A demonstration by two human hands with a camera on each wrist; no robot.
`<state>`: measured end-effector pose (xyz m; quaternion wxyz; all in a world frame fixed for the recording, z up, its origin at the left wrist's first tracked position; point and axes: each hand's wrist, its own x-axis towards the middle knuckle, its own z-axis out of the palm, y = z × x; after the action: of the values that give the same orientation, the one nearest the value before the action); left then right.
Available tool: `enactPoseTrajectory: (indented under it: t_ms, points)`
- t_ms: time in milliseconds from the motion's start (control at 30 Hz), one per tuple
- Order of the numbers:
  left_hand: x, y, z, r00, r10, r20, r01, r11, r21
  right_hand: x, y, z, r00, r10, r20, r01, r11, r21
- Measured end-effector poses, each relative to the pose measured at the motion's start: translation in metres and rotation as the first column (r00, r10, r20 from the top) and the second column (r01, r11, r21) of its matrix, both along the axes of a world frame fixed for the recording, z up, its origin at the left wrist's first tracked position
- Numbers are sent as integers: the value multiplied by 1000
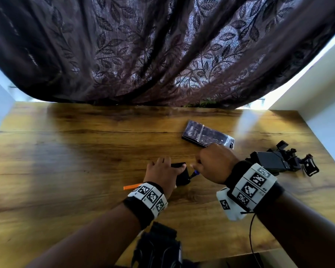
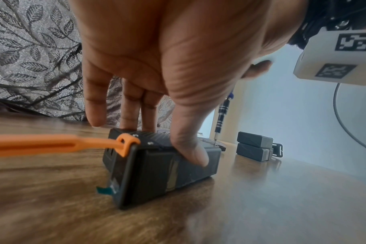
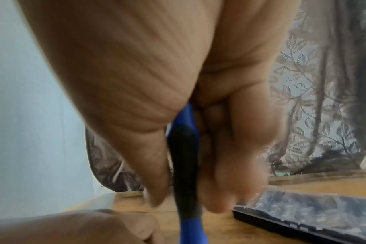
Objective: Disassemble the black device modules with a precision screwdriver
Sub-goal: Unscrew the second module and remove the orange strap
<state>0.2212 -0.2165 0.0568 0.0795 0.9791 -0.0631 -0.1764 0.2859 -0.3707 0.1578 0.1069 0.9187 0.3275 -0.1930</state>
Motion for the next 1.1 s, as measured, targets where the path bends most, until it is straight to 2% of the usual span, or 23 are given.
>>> enactPoseTrajectory:
  t_ms: [167,300,533,767,967,1100]
  points:
    - [0,0,-1,1000,10,12,-10,1000,-5,-4,1,2,990,89,-110,-77,991,112]
    - [0,0,-2,1000,20,21,-19,1000,-24,-5,4,1,991,78,-106,-61,987,149]
    - [-1,1,-4,1000,13,28,-12,999,-32,4,2,-6,998,-33,56,29,997,69]
    - [-1,2,-5,999,20,31,-18,999,-43,0,-4,-3,993,91,-69,-88,995,51]
    - [0,3,-7,999,14,31,-13,999,-43,-3,-9,2,996,58,-61,-53,995,90]
    - [-1,2,-6,999,8,41,-7,1000,-30,-5,-3,1,999,20,-32,-18,999,45]
